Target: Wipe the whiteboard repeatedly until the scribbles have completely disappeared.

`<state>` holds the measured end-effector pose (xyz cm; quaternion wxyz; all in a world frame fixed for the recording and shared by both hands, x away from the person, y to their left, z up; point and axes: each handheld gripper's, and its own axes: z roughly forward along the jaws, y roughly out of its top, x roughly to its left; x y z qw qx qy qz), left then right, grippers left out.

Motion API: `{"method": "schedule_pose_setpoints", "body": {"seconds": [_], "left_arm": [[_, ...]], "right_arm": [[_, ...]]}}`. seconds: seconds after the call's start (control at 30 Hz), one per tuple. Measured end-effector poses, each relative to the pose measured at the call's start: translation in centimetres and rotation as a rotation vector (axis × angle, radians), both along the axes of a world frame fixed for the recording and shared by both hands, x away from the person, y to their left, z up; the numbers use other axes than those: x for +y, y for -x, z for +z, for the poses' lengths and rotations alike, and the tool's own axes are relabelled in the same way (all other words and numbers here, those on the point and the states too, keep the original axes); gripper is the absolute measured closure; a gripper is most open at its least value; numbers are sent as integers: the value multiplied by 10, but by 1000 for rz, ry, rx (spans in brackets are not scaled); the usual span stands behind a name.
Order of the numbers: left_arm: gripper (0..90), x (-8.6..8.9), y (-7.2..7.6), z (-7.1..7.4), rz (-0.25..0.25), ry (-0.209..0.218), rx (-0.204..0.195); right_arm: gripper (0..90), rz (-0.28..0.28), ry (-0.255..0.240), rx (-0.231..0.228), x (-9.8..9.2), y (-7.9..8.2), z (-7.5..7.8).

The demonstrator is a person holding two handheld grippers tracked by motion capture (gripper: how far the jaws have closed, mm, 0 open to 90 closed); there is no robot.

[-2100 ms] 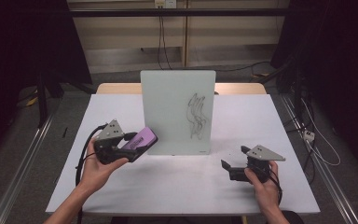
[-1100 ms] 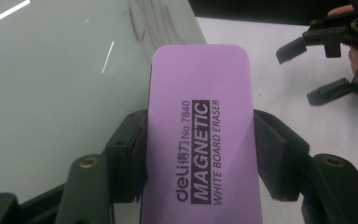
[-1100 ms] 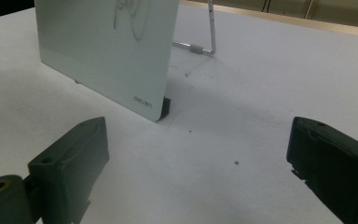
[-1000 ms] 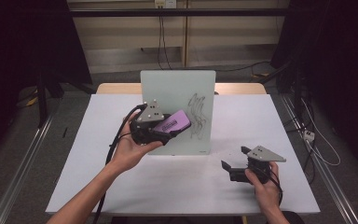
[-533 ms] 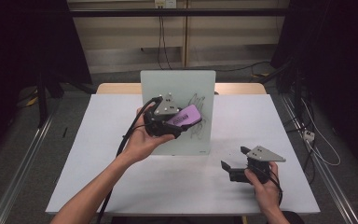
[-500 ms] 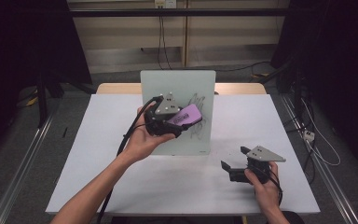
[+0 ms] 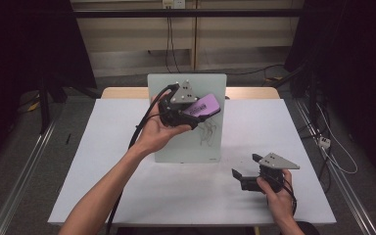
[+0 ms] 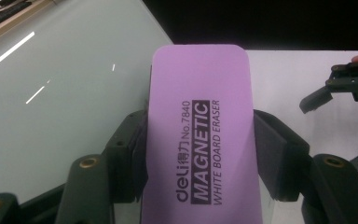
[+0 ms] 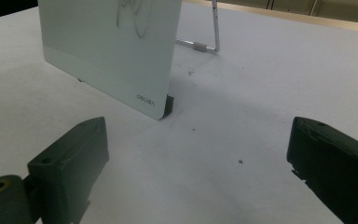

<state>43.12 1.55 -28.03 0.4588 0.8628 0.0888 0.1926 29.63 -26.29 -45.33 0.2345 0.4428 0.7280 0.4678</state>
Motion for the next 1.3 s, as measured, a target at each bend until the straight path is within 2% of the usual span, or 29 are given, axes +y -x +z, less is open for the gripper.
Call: {"method": "schedule_pose_setpoints", "body": {"seconds": [0.1,0.2,0.3,0.37,0.67,0.93,1.1,1.3], "left_arm": [[409,-5,-4,6,-7,10,-19],[409,-9,-7,8,-14,-10,-36],[409,-11,-11,5,-11,-22,-51],[409,-11,-14,2,-17,-23,-42],[411,-13,-12,0,-12,-52,-64],[412,-14,-9,-7,-15,-81,-57],[412,-14,-5,-16,-25,-82,-54],[412,-14,-2,-27,-38,-106,-44]], "right_arm": [[58,-2,-3,-3,0,0,0],[58,5,-3,-4,1,1,0],[58,7,-2,-3,0,1,0],[60,9,-2,-2,0,1,0],[58,13,-2,-1,1,1,0],[58,16,-3,2,1,1,0],[58,16,1,-2,1,1,0],[59,17,0,-1,2,1,0]]}}
